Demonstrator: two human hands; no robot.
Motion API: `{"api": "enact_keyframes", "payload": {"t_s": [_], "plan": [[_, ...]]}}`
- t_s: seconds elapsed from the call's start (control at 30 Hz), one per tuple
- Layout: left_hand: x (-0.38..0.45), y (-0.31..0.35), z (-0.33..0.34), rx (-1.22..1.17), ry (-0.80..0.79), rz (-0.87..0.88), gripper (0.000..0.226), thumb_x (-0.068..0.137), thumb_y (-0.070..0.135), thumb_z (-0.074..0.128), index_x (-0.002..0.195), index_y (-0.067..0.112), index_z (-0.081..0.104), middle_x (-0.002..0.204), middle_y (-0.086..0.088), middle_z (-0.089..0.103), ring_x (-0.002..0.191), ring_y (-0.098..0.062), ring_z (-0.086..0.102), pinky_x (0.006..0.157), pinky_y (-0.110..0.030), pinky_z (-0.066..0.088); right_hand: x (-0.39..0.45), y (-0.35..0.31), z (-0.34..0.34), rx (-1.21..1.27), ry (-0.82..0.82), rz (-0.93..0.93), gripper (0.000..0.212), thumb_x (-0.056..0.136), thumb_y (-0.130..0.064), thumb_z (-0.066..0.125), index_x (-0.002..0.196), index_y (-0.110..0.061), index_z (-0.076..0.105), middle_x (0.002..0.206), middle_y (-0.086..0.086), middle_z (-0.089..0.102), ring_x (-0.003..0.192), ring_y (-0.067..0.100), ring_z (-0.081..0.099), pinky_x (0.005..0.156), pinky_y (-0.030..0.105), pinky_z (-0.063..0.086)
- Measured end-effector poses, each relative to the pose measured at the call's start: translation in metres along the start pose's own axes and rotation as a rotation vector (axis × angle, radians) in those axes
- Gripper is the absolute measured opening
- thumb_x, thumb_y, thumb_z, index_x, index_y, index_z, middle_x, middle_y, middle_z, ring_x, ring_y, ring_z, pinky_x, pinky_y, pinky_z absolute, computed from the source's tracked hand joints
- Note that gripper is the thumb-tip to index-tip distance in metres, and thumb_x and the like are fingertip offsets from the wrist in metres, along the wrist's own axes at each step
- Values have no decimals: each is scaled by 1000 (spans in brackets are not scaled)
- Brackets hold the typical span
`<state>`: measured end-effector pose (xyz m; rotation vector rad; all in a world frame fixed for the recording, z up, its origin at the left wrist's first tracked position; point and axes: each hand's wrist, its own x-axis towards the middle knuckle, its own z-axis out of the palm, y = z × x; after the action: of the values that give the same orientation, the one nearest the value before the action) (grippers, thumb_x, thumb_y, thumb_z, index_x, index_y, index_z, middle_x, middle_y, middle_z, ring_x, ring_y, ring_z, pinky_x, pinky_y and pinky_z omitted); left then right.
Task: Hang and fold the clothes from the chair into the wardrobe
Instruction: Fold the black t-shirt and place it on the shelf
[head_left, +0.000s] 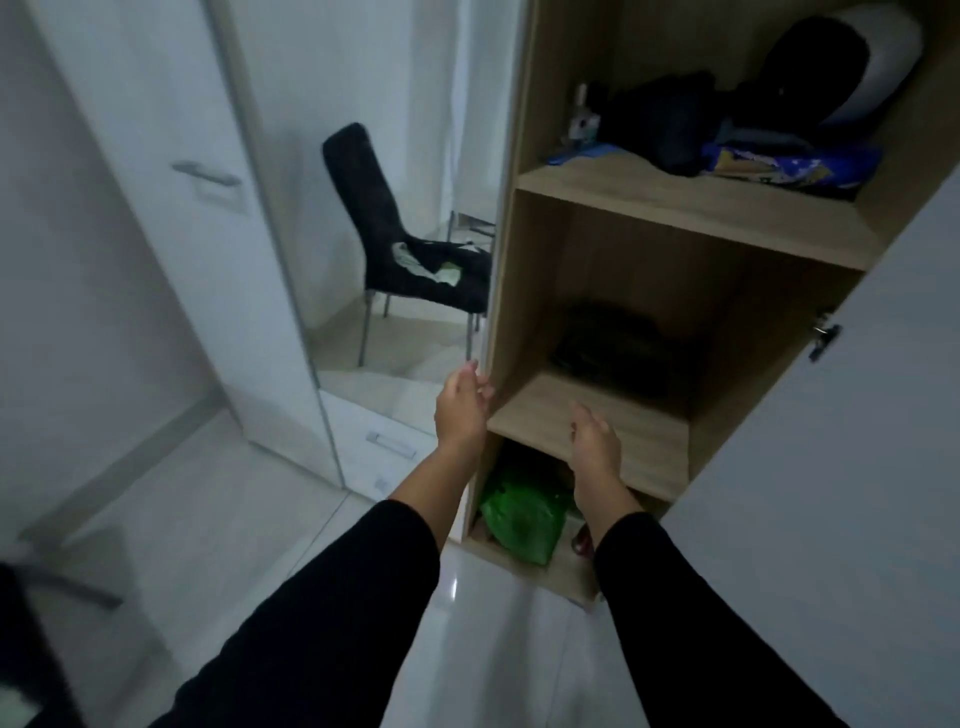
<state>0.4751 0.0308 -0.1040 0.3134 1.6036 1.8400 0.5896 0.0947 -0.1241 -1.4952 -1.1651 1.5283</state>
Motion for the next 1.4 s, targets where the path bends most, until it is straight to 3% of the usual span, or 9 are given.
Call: {"api": "enact_keyframes", "payload": {"t_s": [0.13,0.2,0.3,0.53,0.7,0.8,1.07,1.23,1.4], "plan": [[-39,5,-48,-29,168,36,36,101,30,30,126,17,53,110,1,62,100,-15,60,95,-37,45,-41,6,20,-53,-186,-51,36,92,-36,55,122,-17,57,109,4,55,102,22,51,98,38,41],[-61,6,-71,-64,253,30,36,100,30,32,125,18,54,111,0,63,100,-14,61,90,-33,45,-62,10,26,-63,-272,-41,37,93,-31,55,126,-14,56,108,5,56,98,21,51,91,35,43],[-99,3,-108,-87,362,47,33,99,31,34,122,18,55,111,-1,63,99,-14,61,89,-33,45,-96,26,36,-65,-370,-11,35,93,-29,56,124,-11,56,110,7,59,91,18,51,78,29,38],[-182,-11,-214,-113,647,62,33,98,30,35,122,19,55,114,-1,64,99,-13,60,88,-33,44,-187,85,78,-232,-668,27,38,90,-37,56,121,-15,57,113,-1,57,106,18,51,93,34,41],[-235,-9,-306,-200,861,86,35,99,31,35,126,17,53,113,0,63,101,-13,59,93,-35,42,-260,114,126,-304,-835,0,25,89,-36,58,107,-18,57,110,3,58,101,19,51,85,33,39],[-259,-8,-363,-269,941,97,34,99,30,37,125,18,54,113,-1,63,99,-13,59,90,-30,43,-306,133,160,-356,-930,-1,34,87,-40,59,113,-18,58,116,5,59,103,21,52,84,34,38],[-316,4,-534,-367,1128,108,37,97,29,37,127,16,53,113,-2,64,102,-15,60,91,-32,42,-432,184,259,-525,-1078,-16,30,91,-34,55,112,-13,55,103,4,56,95,21,51,85,35,41],[-333,0,-600,-315,1205,60,20,95,27,40,106,19,56,103,-3,64,86,-11,61,79,-28,44,-475,213,306,-614,-1117,-18,29,91,-35,57,111,-14,55,113,7,57,104,23,52,96,39,42],[-313,-21,-651,-259,1203,-59,24,95,28,42,111,19,57,105,-2,65,90,-13,62,88,-32,44,-482,240,357,-738,-1072,-15,41,91,-34,56,119,-5,57,112,9,59,103,26,55,86,34,43]]}}
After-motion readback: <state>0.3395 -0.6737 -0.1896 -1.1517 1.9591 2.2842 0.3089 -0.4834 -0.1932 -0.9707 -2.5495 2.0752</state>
